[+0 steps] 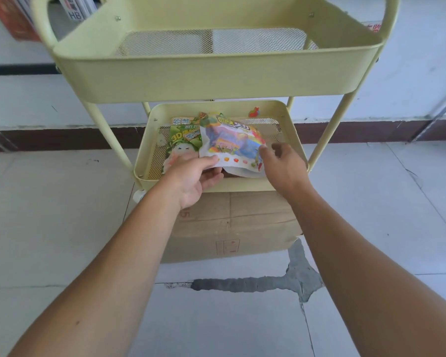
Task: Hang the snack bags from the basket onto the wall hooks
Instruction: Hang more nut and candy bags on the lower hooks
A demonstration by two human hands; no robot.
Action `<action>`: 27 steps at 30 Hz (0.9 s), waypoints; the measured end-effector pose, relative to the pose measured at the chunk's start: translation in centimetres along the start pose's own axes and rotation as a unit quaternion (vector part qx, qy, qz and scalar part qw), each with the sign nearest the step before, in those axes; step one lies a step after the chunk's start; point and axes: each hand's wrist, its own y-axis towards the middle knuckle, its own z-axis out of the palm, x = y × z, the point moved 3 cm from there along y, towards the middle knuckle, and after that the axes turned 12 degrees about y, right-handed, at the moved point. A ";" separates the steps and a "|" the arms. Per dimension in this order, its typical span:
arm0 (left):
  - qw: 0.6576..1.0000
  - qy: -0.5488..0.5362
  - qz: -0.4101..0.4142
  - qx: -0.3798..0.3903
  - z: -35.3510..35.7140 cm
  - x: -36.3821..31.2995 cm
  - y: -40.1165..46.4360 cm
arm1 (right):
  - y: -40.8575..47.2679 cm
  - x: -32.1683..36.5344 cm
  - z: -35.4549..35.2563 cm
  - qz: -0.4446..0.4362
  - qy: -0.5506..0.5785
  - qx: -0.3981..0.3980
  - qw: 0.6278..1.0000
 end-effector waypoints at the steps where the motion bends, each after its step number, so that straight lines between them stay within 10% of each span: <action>1: 1.000 -0.014 -0.004 0.007 -0.4 0.3 -0.4 | 0.1 0.2 0.2 0.003 -0.016 0.025 1.000; 17: 0.977 0.145 -0.047 0.151 -4.9 4.7 -3.6 | 0.4 0.1 0.8 0.079 0.092 0.038 0.992; 27: 0.987 0.105 0.014 0.121 -4.8 5.5 -3.8 | -1.7 -0.7 2.1 0.110 0.271 0.272 0.917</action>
